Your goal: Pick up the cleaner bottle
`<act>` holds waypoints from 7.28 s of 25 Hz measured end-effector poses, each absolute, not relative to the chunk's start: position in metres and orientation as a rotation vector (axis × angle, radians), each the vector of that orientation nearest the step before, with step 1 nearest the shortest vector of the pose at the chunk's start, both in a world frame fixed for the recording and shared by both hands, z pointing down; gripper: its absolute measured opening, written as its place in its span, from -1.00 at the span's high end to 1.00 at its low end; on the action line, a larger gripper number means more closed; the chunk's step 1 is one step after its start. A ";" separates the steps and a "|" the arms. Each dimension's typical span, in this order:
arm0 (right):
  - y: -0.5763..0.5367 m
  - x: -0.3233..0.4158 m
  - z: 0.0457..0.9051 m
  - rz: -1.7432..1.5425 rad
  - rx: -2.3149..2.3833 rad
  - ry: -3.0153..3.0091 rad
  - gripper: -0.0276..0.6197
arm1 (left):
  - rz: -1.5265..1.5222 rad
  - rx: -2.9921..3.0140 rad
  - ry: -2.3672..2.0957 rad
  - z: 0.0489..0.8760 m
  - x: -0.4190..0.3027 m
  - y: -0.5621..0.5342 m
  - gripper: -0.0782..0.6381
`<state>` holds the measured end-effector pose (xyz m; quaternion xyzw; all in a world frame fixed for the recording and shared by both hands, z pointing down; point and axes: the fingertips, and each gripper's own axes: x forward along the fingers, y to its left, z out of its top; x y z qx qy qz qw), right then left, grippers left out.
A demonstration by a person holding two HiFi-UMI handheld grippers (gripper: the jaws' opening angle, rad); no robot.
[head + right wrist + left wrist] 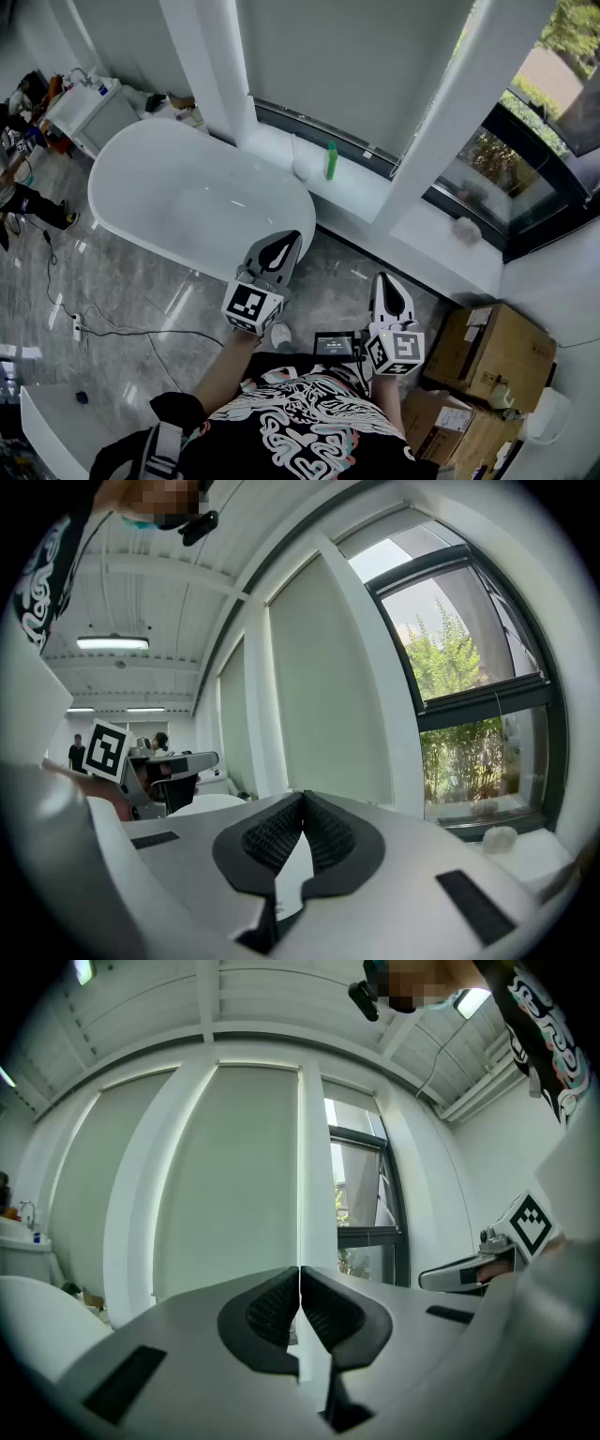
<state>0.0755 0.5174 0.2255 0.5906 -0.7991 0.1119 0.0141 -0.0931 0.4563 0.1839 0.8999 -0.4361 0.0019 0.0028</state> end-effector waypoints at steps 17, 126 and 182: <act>0.564 0.146 0.223 0.397 1.867 -2.575 0.83 | 0.044 2.800 -1.465 0.185 -0.053 0.515 0.73; -0.045 0.086 0.472 0.567 1.751 -2.279 0.83 | 0.282 2.694 -1.200 0.446 -0.081 -0.113 0.73; -0.059 0.096 0.652 0.671 1.588 -2.229 0.82 | 0.761 3.016 0.060 0.681 0.011 -0.142 0.14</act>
